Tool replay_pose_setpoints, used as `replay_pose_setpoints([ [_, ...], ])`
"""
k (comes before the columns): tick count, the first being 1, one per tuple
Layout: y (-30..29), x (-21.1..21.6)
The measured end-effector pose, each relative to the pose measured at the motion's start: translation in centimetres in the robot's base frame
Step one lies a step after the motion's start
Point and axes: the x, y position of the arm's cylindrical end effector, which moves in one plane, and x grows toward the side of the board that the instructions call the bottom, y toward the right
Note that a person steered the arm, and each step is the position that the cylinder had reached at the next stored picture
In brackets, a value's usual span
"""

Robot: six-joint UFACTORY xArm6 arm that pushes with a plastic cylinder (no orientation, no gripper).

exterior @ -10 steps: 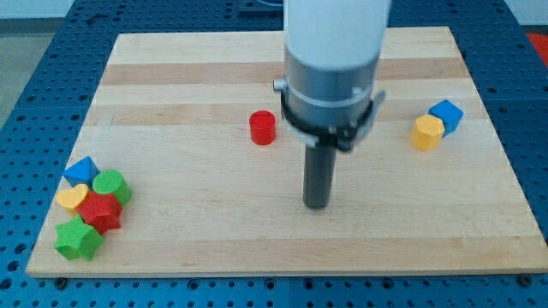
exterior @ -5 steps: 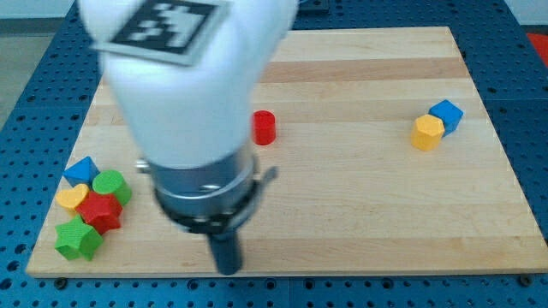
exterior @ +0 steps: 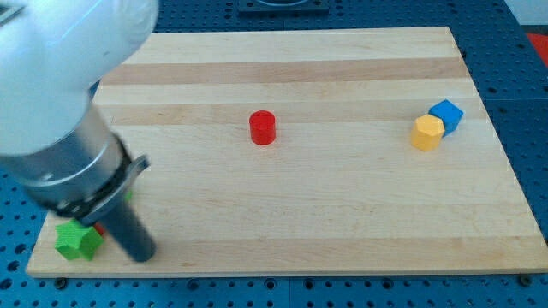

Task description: Slide the green star towards bottom center

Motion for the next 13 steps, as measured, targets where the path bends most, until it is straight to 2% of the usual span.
replay_pose_setpoints([
  [2,1.9,-10.4],
  [3,-3.6,-13.1],
  [4,-11.6,-14.8],
  [5,-14.6,-15.1],
  [6,-14.5,-13.7],
  [7,-14.4,-6.8],
  [8,-13.9,-1.9],
  [9,-13.2,0.9],
  [13,0.0,-2.8],
])
